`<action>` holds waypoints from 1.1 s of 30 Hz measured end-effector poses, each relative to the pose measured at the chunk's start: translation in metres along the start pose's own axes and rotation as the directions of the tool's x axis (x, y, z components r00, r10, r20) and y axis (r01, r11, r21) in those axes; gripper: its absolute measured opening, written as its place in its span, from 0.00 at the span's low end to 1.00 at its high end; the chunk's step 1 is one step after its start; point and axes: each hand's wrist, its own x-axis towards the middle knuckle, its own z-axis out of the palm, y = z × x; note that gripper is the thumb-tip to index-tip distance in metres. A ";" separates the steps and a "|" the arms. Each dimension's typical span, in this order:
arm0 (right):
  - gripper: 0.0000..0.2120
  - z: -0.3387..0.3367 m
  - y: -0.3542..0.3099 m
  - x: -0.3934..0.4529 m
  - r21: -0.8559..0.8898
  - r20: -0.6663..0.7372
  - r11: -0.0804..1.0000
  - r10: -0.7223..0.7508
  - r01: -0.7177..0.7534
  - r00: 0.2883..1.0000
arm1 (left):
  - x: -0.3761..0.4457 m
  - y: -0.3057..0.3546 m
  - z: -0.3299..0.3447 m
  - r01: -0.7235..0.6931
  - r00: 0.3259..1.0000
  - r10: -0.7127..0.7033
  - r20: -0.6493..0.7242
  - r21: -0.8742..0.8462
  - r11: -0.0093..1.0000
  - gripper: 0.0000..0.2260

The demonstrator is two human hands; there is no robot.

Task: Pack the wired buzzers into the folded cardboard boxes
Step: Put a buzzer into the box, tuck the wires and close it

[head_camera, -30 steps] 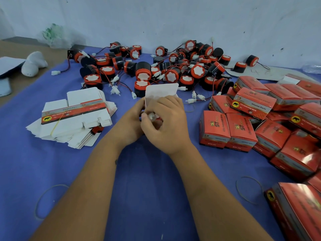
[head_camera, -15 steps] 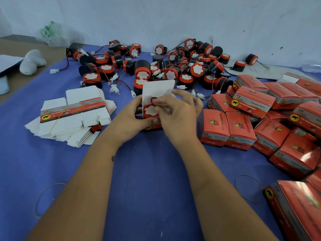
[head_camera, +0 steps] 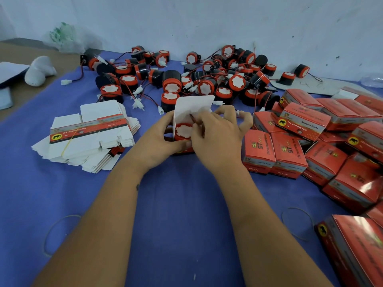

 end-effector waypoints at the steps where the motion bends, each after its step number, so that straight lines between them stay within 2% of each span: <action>1: 0.07 0.000 0.002 -0.001 0.004 -0.002 1.000 -0.001 0.001 1.000 | 0.000 0.000 0.001 -0.003 1.000 0.003 -0.024 -0.003 1.000 0.29; 4: 0.10 0.001 0.006 -0.003 0.023 0.009 0.999 -0.024 0.024 1.000 | 0.000 0.001 0.003 -0.017 0.995 0.013 -0.096 -0.044 0.999 0.32; 7: 0.12 0.004 0.010 -0.003 0.121 -0.016 0.992 -0.035 0.037 0.999 | 0.001 0.000 0.003 -0.029 0.994 0.021 -0.109 -0.071 0.997 0.32; 10: 0.16 0.008 0.011 -0.004 0.221 0.004 0.975 -0.037 0.035 0.999 | 0.001 0.003 0.003 0.002 0.994 -0.016 -0.111 -0.125 0.992 0.25; 12: 0.18 0.012 0.010 -0.003 0.307 -0.011 0.952 0.017 -0.013 1.000 | 0.001 0.007 0.003 0.031 0.988 -0.061 -0.143 -0.201 0.979 0.16; 14: 0.17 0.016 0.009 -0.001 0.403 -0.037 0.913 0.086 -0.064 0.996 | 0.002 0.009 0.004 0.056 0.975 -0.102 -0.200 -0.225 0.973 0.11; 17: 0.12 0.018 0.006 0.000 0.585 0.000 0.796 0.190 -0.155 0.982 | 0.006 0.010 0.007 0.128 0.960 -0.180 -0.216 -0.236 0.963 0.14; 19: 0.07 0.016 0.004 -0.001 0.660 -0.031 0.736 0.228 -0.151 0.973 | 0.006 0.008 0.010 0.140 0.951 -0.183 -0.249 -0.183 0.973 0.11; 23: 0.18 0.012 0.006 -0.002 0.683 -0.052 0.704 0.312 -0.194 0.949 | 0.005 0.004 0.012 0.135 0.950 -0.162 -0.268 -0.115 0.984 0.09; 24: 0.16 0.011 0.006 -0.002 0.653 -0.075 0.733 0.311 -0.189 0.947 | 0.006 0.003 0.012 0.134 0.951 -0.158 -0.267 -0.105 0.985 0.09; 27: 0.03 0.011 0.004 -0.003 0.560 -0.175 0.819 0.264 -0.124 0.949 | 0.007 0.003 0.012 0.133 0.956 -0.151 -0.253 -0.087 0.987 0.10; 31: 0.07 0.015 0.004 -0.004 0.627 -0.036 0.760 0.246 -0.170 0.969 | 0.007 0.004 0.014 0.120 0.955 -0.140 -0.262 -0.094 0.988 0.09; 33: 0.08 0.014 0.005 -0.003 0.682 0.057 0.692 0.271 -0.236 0.961 | 0.007 0.004 0.014 0.110 0.953 -0.136 -0.272 -0.108 0.988 0.08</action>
